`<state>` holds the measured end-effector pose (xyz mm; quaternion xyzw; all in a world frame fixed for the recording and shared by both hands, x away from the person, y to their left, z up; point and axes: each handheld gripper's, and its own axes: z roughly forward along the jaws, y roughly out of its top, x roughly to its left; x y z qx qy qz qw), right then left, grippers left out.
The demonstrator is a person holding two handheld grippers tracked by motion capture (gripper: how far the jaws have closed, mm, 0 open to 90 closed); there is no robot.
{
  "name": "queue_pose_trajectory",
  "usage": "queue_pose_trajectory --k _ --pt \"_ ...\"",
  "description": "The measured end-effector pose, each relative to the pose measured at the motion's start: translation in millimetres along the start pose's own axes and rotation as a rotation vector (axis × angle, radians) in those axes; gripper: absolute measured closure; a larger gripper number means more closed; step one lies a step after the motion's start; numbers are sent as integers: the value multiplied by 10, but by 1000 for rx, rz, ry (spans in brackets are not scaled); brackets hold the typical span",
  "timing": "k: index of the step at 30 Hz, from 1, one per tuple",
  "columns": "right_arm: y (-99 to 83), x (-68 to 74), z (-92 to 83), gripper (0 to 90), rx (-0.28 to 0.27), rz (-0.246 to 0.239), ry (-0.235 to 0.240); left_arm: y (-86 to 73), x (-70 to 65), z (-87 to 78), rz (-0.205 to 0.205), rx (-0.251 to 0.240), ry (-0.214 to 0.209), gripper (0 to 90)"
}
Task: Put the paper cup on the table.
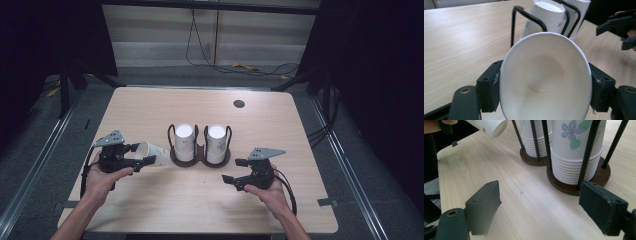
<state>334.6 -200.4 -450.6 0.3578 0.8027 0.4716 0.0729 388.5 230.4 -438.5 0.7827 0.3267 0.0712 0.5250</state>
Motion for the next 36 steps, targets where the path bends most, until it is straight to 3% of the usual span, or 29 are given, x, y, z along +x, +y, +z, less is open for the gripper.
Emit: queue_pose_trajectory --k 4,7,13,16,19,21,24,28,30,36 --pt "-19 -13 17 184 4 0 15 41 54 -18 -21 0 26 264" --pt "-39 -34 24 184 3 7 21 71 105 -16 -29 34 61 264" --pt "-77 -19 33 192 21 3 28 111 201 28 -52 75 62 261" --pt "-85 16 42 197 34 -21 34 147 227 43 -38 95 97 261" --pt "-86 20 62 198 43 -23 39 176 272 37 -49 79 113 262" --pt "-85 29 70 198 47 -26 39 175 298 37 -62 97 171 263" --pt "-89 58 64 200 43 -18 45 171 350 38 -89 96 190 264" --pt "-91 63 44 201 41 -28 41 176 422 98 -67 146 240 262" --pt "-93 43 52 201 43 -23 37 176 452 155 -23 197 244 254" --pt "-99 5 78 200 55 -19 27 212 508 207 -10 265 282 250"
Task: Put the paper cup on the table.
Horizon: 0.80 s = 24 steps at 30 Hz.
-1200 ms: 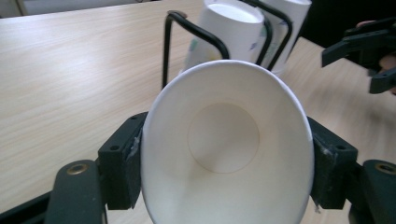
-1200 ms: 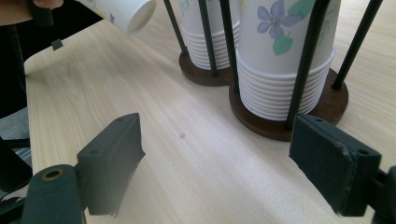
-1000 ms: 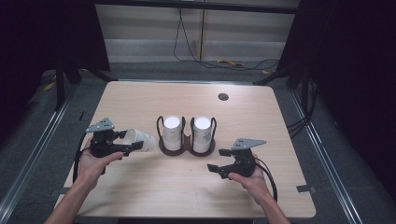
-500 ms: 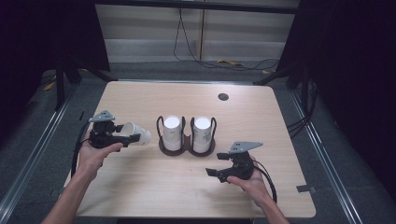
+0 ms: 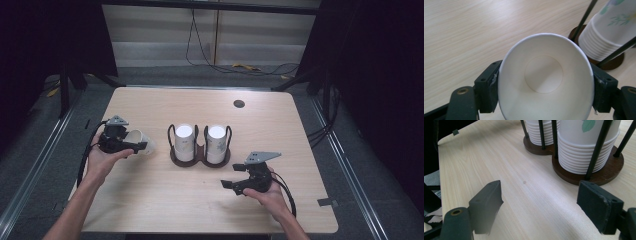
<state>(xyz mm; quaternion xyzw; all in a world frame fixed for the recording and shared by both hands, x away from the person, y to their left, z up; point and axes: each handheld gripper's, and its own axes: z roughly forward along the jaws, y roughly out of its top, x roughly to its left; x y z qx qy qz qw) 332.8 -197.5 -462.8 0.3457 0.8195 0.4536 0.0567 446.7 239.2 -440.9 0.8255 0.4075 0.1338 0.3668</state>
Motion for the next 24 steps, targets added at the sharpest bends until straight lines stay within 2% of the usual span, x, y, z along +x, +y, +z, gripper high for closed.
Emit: queue_pose_trajectory --k 4,6,9,13,15,19,21,24 --pt "-10 8 4 200 6 -5 3 56 34 44 -6 42 2 247" --pt "-10 5 6 203 10 -6 1 69 43 89 8 67 12 245" --pt "-16 5 8 204 13 -4 1 77 43 145 18 76 32 236" --pt "-27 -4 33 204 25 -5 3 112 35 169 12 83 32 227" --pt "-25 1 36 205 24 -6 4 130 36 184 26 99 32 224" --pt "-25 -4 29 206 23 -4 -6 119 19 238 21 90 36 220" --pt "-26 -9 26 205 21 1 -6 117 12 264 26 104 35 211" --pt "-25 -6 27 205 22 -1 -5 119 -24 286 37 96 28 208"
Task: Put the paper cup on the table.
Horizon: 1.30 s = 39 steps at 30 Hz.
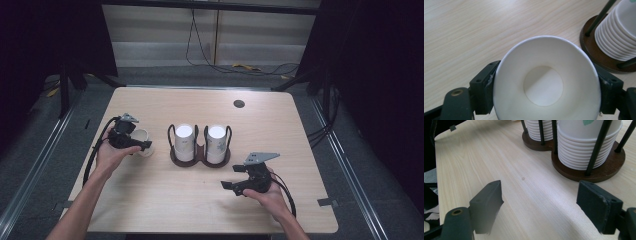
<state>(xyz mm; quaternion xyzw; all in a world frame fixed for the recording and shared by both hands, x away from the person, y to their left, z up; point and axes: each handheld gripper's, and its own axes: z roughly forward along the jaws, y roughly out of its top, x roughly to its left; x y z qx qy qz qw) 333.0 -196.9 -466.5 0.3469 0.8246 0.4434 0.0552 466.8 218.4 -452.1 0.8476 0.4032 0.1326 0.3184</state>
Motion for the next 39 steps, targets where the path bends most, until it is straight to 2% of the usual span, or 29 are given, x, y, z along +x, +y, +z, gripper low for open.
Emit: queue_pose_trajectory --k 5,8,10,12,14,15,17,19,21,23,27,31,35,39 --pt "-1 0 2 205 1 0 0 -3 -8 29 7 4 -9 200" --pt "-3 3 -3 205 -1 -3 1 -24 -3 53 -17 2 -47 198" --pt "-5 -1 0 205 1 0 0 -35 -1 55 -14 0 -36 197" --pt "-5 2 2 205 1 -1 2 -51 8 51 -19 -5 -45 193" --pt "-4 8 2 205 3 -3 2 -73 7 63 0 -1 -34 175" --pt "-4 8 2 205 3 -3 3 -84 14 67 7 5 -38 169" --pt "-5 3 3 205 4 -4 4 -101 22 75 -10 -1 -42 160" --pt "-4 1 4 205 2 1 4 -111 20 66 3 4 -43 161" --pt "-3 -4 7 198 1 -1 8 -115 22 57 -8 -11 -50 161" --pt "6 -5 -2 198 -4 -4 13 -123 20 52 2 -10 -61 161" --pt "14 -2 -15 199 -13 -5 10 -164 7 57 10 9 -30 161" --pt "10 4 -13 198 -8 -6 10 -229 -29 33 -10 5 -27 162" --pt "13 4 -16 198 -9 -6 9 -303 8 15 -69 -35 -52 163" --pt "14 -4 -50 198 -20 -5 -2 -374 52 -55 -83 -41 -63 164"
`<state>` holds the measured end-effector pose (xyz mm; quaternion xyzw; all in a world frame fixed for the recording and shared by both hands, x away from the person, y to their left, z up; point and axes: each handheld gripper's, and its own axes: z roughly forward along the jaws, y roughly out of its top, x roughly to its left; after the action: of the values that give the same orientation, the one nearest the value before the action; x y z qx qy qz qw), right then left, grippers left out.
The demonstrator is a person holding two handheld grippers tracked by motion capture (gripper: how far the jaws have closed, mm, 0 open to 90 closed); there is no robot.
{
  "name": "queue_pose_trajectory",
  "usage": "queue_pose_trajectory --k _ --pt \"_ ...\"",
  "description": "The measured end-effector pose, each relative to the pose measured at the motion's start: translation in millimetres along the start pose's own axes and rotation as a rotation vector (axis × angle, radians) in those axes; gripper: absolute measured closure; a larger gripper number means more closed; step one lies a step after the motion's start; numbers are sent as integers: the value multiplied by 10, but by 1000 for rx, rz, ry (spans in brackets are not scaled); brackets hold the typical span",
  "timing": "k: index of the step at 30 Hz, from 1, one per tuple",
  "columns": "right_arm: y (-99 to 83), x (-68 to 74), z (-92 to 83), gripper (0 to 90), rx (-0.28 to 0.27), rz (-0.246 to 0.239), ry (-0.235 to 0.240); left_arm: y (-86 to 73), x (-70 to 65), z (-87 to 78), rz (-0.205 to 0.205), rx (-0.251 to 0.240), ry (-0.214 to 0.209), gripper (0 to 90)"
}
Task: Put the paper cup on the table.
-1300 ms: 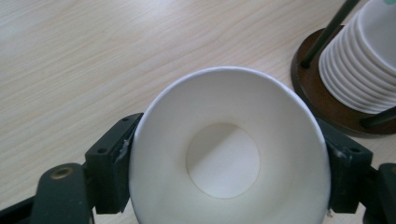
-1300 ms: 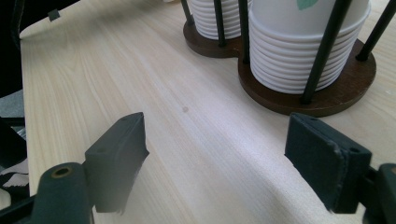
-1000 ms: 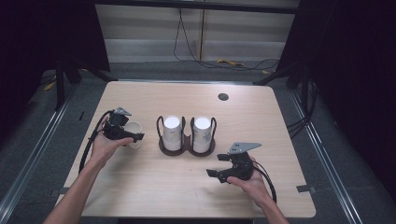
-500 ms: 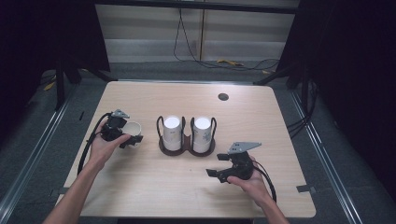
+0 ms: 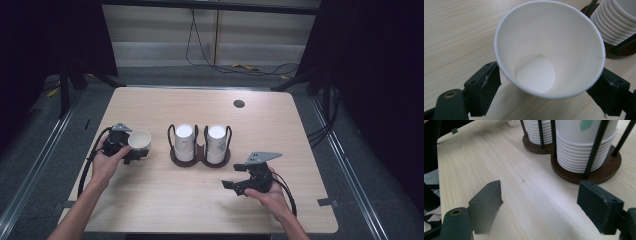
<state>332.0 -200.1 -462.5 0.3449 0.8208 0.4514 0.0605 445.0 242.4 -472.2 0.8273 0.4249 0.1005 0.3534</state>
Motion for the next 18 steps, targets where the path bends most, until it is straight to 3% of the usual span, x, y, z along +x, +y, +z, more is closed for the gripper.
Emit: queue_pose_trajectory --k 1,5,8,14,18 --pt "1 -2 -10 198 -2 4 -5 -23 7 -18 -6 -7 -14 164" --pt "-1 -11 -27 198 -11 5 -11 -116 -13 -70 20 5 15 164" --pt "-4 -12 -18 198 -9 9 -10 -152 -75 -133 29 7 10 166" --pt "3 15 -13 199 -11 -3 -13 -258 -215 -320 51 -52 6 171" --pt "2 5 -35 192 -20 8 -31 -366 -355 -391 110 -110 44 175"
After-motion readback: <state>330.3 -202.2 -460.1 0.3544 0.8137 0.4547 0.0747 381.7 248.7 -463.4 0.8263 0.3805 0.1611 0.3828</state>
